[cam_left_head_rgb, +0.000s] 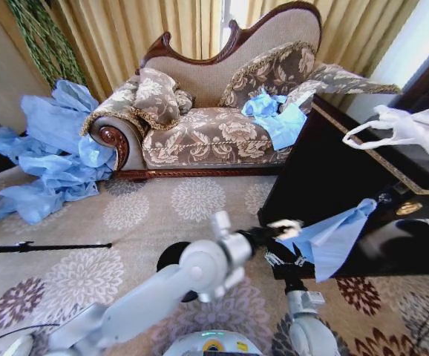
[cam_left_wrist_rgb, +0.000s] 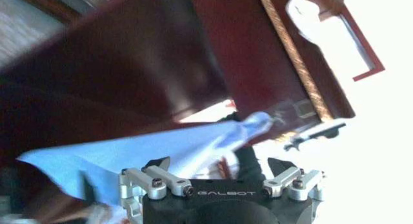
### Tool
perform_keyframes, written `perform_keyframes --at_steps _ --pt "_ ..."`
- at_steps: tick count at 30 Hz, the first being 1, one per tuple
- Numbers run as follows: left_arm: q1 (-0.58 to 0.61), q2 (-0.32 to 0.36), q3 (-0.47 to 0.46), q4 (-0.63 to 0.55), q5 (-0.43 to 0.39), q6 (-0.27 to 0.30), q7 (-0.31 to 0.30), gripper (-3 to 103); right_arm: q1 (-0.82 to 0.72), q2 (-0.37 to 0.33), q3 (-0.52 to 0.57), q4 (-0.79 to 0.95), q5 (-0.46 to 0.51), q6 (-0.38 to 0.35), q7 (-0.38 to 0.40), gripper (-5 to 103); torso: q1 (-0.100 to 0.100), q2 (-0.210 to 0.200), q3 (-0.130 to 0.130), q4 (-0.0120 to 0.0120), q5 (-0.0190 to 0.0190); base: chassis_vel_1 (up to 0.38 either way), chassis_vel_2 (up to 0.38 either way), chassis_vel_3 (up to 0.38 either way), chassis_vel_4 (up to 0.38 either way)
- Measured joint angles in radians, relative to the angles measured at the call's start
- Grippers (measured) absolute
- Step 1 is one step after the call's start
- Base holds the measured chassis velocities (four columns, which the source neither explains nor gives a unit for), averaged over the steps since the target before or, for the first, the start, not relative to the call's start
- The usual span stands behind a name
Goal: Place a garbage bag over the trash bin.
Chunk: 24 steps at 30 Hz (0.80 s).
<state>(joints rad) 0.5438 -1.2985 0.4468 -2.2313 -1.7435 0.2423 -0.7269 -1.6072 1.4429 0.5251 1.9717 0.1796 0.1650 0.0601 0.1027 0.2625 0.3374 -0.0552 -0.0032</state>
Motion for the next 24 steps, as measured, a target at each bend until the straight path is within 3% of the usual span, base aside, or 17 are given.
perform_keyframes --at_steps 4,6,12,24 --pt "-0.016 -0.066 0.005 0.061 -0.015 -0.011 0.002 100 0.001 0.012 0.001 -0.011 -0.015 0.004 0.0 100 0.0 0.0 0.0 0.0 0.0 0.0 0.0 0.0 0.0" --pt "-0.009 -0.117 -0.017 0.112 -0.033 0.026 0.055 100 0.003 0.021 0.005 -0.022 -0.02 0.007 0.0 100 0.0 0.0 0.0 0.0001 0.0 0.0 0.0 0.0 0.0" --pt "0.0 -0.169 -0.033 0.139 -0.029 0.097 0.092 100 0.006 0.026 0.007 -0.033 -0.021 0.009 0.0 100 0.0 0.0 0.0 0.0 -0.0001 0.0 0.0 0.0 0.0" --pt "-0.047 -0.28 -0.016 0.289 0.009 0.052 0.105 100 0.016 0.018 -0.006 -0.05 -0.017 0.01 -0.001 100 0.0 0.0 0.0 -0.0001 -0.0001 0.0 0.0 0.0 0.0"
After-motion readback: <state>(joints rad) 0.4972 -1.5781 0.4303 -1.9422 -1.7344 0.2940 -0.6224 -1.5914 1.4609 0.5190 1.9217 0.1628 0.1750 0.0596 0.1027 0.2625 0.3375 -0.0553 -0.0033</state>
